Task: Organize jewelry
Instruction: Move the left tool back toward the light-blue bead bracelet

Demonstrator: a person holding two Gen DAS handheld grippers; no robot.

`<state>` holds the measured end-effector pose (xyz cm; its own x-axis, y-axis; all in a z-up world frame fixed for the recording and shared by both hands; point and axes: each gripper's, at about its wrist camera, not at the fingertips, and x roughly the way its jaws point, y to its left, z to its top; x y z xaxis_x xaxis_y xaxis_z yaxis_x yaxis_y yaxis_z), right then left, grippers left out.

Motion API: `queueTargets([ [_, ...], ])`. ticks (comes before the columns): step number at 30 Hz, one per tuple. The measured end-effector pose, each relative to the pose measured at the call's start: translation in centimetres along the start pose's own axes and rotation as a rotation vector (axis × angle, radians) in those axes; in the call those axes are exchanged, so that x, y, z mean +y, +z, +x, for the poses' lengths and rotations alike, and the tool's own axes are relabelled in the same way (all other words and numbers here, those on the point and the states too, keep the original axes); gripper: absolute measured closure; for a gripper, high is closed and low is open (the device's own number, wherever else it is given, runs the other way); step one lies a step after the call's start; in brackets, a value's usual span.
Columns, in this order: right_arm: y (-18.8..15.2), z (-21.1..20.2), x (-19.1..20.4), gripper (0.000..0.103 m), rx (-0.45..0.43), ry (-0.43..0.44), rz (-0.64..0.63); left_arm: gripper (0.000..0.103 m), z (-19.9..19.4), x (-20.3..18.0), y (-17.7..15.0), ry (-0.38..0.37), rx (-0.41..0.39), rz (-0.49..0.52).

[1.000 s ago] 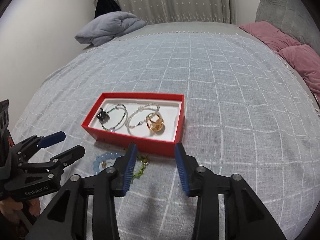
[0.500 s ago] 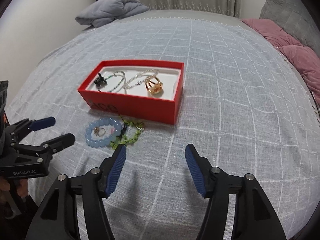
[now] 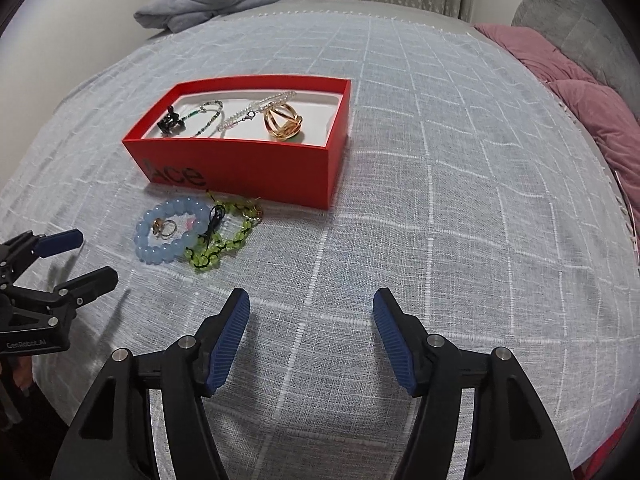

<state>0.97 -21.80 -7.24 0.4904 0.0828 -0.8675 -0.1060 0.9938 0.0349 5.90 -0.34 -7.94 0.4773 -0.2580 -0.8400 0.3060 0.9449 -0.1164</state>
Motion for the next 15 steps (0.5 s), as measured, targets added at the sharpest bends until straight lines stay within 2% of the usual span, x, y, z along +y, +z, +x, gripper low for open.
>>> queueTargets([
  [5, 0.2, 0.0, 0.4, 0.036, 0.001, 0.001, -0.007, 0.032, 0.3, -0.1, 1.0, -0.028, -0.024, -0.013],
  [7, 0.2, 0.0, 0.4, 0.036, 0.002, 0.001, -0.009, 0.047, 0.6, 0.0, 1.3, -0.019, -0.027, -0.019],
  [9, 0.2, 0.0, 0.4, 0.036, 0.002, 0.000, -0.008, 0.053, 1.0, 0.1, 1.4, -0.016, -0.018, -0.027],
  [15, 0.4, 0.0, 0.1, 0.036, 0.002, 0.004, 0.008, 0.063, 1.6, -0.4, 1.8, -0.030, -0.023, -0.029],
])
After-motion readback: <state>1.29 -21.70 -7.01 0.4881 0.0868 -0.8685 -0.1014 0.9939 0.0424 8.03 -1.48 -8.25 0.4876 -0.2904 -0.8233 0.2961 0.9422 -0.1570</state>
